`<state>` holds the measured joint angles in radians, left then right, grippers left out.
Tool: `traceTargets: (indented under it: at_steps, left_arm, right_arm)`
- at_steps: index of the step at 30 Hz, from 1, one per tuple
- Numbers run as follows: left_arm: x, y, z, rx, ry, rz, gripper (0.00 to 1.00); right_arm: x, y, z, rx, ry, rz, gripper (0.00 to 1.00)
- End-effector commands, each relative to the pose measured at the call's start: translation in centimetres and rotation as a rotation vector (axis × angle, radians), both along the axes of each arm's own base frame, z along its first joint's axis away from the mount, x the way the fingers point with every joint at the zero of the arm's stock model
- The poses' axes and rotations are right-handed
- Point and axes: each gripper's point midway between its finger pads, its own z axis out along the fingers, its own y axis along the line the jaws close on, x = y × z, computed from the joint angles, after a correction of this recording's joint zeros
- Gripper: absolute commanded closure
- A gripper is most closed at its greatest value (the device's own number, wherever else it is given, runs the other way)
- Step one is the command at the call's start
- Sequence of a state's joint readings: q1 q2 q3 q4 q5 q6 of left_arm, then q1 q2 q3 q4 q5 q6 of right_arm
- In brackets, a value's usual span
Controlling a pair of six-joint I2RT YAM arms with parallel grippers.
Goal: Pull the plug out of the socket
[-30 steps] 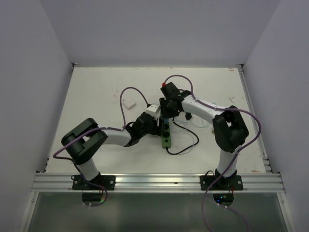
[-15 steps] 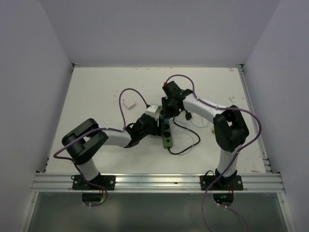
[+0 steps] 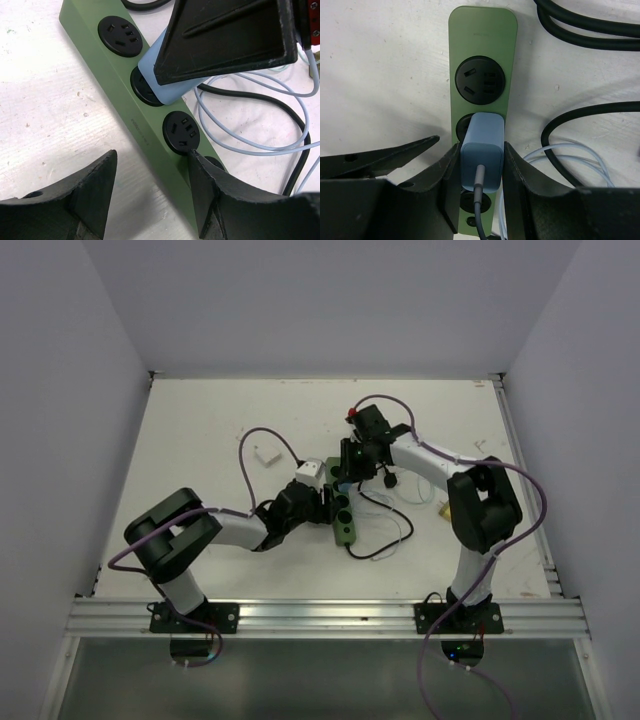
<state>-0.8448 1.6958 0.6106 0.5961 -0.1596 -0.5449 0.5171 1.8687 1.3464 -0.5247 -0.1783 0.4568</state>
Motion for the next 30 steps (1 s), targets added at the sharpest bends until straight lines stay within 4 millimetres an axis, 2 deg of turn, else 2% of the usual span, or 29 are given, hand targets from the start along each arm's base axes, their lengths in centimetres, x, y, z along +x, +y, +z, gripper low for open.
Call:
traceTargets:
  at_steps: [1,3,6,7,9,13,19,30]
  left_arm:
    - [-2.5,3.2,-5.1,0.150,0.117,0.008,0.39]
    - [-2.6,3.3,-5.3,0.146,0.124,0.009,0.39]
    - [-2.7,3.1,-5.7,0.147,0.135,0.003,0.43]
    - [-2.6,3.0,-5.9,0.153,0.138,0.000,0.45]
    - [-2.6,3.0,-6.4,0.167,0.152,-0.001,0.46]
    - [-2.8,3.0,-7.2,0.180,0.169,-0.004,0.46]
    - [-3.0,3.0,-7.8,0.185,0.184,-0.010,0.47]
    - [-2.8,3.0,-9.5,0.243,0.230,-0.001,0.49]
  right_arm:
    - [-0.1,0.2,1.0,0.036,-0.009,0.002,1.00]
    - [0.7,-0.4,1.2,-0.023,-0.051,-0.008,1.00]
    - [0.6,0.4,2.0,-0.092,-0.093,0.033,1.00]
    - [-0.1,0.5,1.9,-0.157,-0.100,0.064,1.00]
    - [0.5,1.1,2.4,-0.227,-0.140,0.076,1.00]
    - [0.3,1.6,2.9,-0.367,-0.190,0.099,1.00]
    - [0.5,1.9,2.8,-0.457,-0.214,0.106,1.00]
    - [0.6,0.7,3.9,-0.550,-0.252,0.101,1.00]
